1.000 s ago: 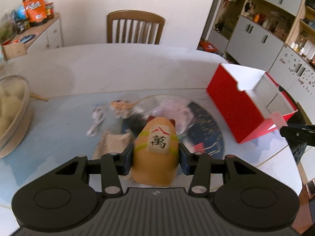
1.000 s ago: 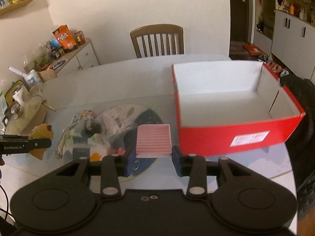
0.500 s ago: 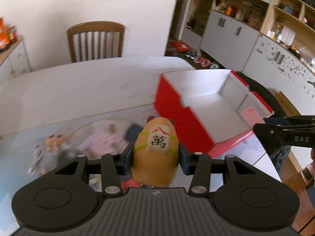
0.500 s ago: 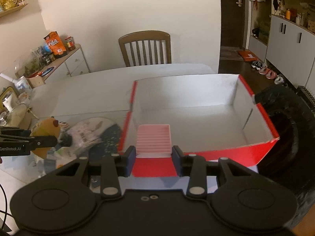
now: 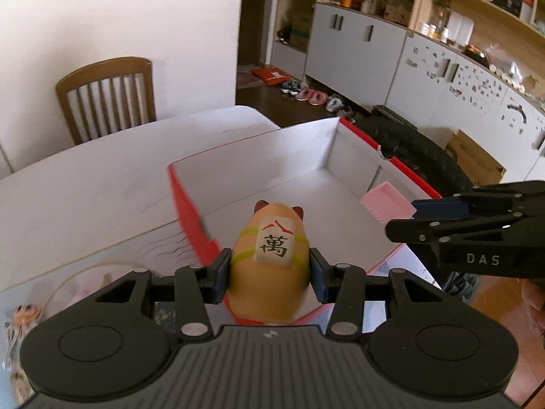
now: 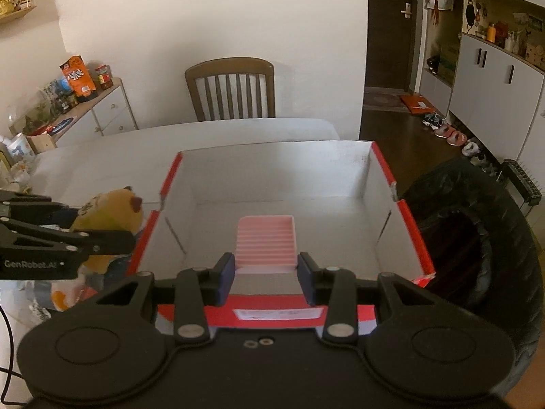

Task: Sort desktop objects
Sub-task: 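Grasp and lift the cat figurine with left tool while right tool lifts the pink dish, then lower both held items into the red box and open both tools, then withdraw both tools from the red box back over the table items, then grasp the silver ZHOUSHI bag with left tool while right tool grasps the pink binder clip, then carry the silver bag and pink clip over the red box with both tools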

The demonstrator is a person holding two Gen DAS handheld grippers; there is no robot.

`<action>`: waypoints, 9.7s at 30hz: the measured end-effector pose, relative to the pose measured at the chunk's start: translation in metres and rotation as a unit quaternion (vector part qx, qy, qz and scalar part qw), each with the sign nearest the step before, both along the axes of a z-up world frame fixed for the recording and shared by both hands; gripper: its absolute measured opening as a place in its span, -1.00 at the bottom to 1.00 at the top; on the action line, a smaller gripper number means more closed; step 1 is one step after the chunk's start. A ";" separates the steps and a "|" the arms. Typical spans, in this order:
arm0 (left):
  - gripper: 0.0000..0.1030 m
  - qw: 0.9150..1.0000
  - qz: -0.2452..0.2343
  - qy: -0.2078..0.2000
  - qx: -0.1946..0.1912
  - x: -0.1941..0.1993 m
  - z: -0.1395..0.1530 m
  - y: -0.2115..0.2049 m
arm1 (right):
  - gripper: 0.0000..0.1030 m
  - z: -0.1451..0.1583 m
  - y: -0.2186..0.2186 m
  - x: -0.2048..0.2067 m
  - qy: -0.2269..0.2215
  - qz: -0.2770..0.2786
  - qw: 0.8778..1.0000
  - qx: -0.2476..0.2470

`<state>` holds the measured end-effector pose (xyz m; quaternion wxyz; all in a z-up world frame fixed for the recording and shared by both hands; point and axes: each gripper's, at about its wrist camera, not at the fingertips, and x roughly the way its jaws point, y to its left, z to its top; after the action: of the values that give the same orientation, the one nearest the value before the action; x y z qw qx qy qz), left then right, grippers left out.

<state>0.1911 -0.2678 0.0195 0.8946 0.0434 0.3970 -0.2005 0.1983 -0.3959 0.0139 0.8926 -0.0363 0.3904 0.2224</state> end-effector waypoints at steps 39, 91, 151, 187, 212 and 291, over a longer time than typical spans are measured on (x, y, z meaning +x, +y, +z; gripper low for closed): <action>-0.10 0.970 -0.048 0.195 0.138 0.118 -0.113 -0.090 | -0.24 -0.091 0.000 0.098 0.142 0.030 0.987 -0.075; 0.24 0.999 -0.013 0.035 -0.006 0.003 0.000 -0.005 | 0.27 0.007 -0.024 0.018 0.034 0.026 0.999 0.004; 0.71 0.995 0.090 0.037 -0.026 -0.080 -0.058 0.315 | 0.71 -0.062 0.190 -0.121 0.036 0.059 0.996 -0.057; 1.00 0.997 -0.045 0.062 -0.010 -0.046 -0.095 0.338 | 0.66 -0.085 0.231 -0.106 0.067 0.058 0.992 -0.087; 0.99 0.993 0.031 0.106 -0.041 -0.024 -0.120 0.346 | 0.35 -0.115 0.246 -0.084 0.077 0.065 0.991 -0.090; 0.02 0.991 0.002 0.066 -0.120 -0.058 -0.011 0.180 | -0.37 0.010 0.074 -0.083 -0.034 0.000 0.999 0.006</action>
<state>0.1330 -0.0882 0.0085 0.8655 -0.0787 0.4285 -0.2470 0.1152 -0.3215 0.0236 0.9055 -0.0380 0.3588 0.2234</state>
